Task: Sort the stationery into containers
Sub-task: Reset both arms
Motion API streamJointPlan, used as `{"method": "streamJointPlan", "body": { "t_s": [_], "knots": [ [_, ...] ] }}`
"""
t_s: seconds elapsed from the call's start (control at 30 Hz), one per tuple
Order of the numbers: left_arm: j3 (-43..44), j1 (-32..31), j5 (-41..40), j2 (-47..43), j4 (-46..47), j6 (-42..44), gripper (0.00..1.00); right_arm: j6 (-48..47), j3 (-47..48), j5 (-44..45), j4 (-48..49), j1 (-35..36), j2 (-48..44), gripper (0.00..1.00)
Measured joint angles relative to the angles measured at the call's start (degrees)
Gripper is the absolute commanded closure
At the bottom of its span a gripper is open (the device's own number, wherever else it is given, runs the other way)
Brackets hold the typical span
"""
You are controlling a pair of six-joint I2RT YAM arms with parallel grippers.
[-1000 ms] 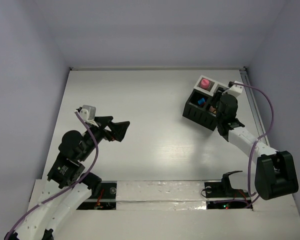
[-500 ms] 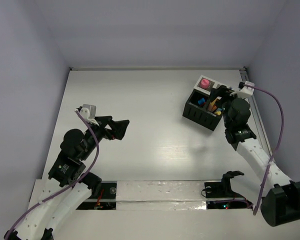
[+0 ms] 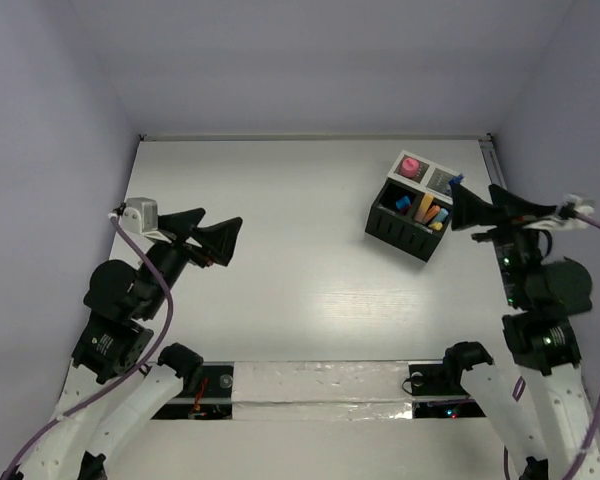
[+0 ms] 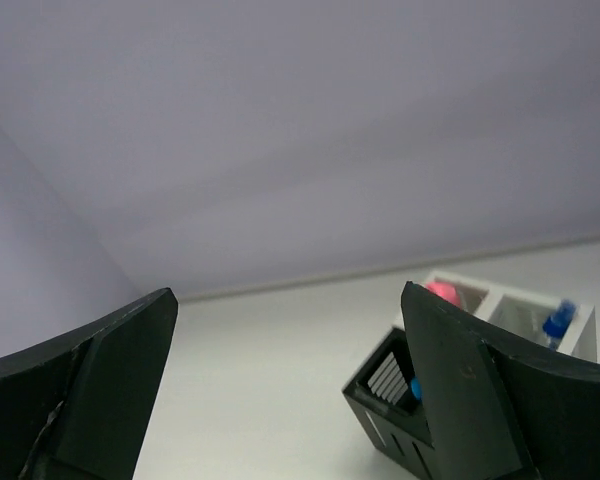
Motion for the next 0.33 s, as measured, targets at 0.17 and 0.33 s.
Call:
{"method": "streamJointPlan", "body": {
  "t_s": [0.17,0.33],
  "knots": [
    [3.7,0.0,-1.9,-0.1,1.7,1.4,0.01,-0.5,4.3,0.2,-1.6,0.0,-7.4,0.0],
    [4.4,0.0,-3.2,-1.3,2.6,2.3,0.01,-1.2,4.1,1.6,-3.2,0.0,-9.2,0.0]
  ]
}}
